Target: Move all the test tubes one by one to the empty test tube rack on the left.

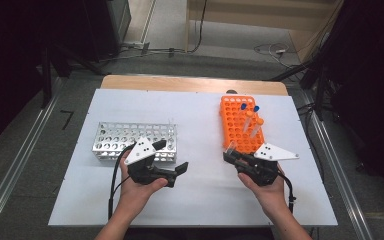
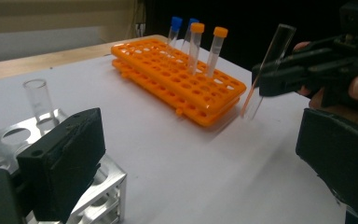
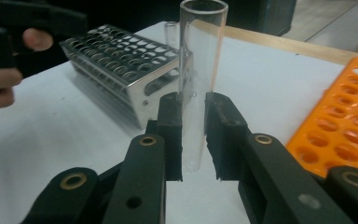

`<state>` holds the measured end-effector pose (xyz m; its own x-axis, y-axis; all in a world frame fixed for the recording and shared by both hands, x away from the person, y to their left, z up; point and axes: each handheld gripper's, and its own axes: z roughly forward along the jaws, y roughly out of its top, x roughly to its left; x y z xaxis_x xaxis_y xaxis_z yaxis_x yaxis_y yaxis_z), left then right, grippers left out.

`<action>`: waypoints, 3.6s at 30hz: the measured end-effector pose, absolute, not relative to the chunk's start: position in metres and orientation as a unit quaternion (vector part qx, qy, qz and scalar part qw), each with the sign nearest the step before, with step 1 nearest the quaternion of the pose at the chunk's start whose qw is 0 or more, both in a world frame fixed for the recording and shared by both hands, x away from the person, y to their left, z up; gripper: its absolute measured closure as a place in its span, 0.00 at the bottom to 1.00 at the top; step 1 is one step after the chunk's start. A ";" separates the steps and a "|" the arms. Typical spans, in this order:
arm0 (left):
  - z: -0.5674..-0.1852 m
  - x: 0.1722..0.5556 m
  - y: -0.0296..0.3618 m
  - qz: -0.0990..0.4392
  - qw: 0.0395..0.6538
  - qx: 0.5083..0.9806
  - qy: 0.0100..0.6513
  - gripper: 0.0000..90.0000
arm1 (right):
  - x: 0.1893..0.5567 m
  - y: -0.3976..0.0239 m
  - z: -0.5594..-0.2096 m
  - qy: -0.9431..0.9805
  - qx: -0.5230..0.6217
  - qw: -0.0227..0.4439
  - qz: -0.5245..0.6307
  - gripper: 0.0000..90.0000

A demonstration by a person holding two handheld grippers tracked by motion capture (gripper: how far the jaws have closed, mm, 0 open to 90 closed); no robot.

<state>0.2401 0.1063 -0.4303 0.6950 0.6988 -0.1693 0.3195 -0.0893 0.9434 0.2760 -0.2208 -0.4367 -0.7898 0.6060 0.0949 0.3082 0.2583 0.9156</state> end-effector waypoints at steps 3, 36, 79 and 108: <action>-0.429 0.239 0.099 0.159 0.579 0.721 0.344 0.04 | 0.272 -0.215 -0.439 0.786 0.283 0.134 0.533 0.82; -0.431 0.229 0.057 0.125 0.554 0.776 0.275 0.83 | 0.242 -0.157 -0.456 0.840 0.201 0.120 0.490 0.82; -0.400 0.267 0.134 0.191 0.563 0.721 0.356 0.85 | 0.253 -0.281 -0.454 0.808 0.277 0.120 0.507 0.00; -0.395 0.335 0.160 0.235 0.545 0.690 0.414 0.85 | 0.270 -0.319 -0.468 0.791 0.329 0.142 0.497 0.00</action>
<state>0.3354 0.1595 -0.3950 0.5470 0.8275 -0.1267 0.3154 -0.0636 0.9468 0.2698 -0.3187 -0.4680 -0.7438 0.6605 0.1024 0.3787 0.2902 0.8789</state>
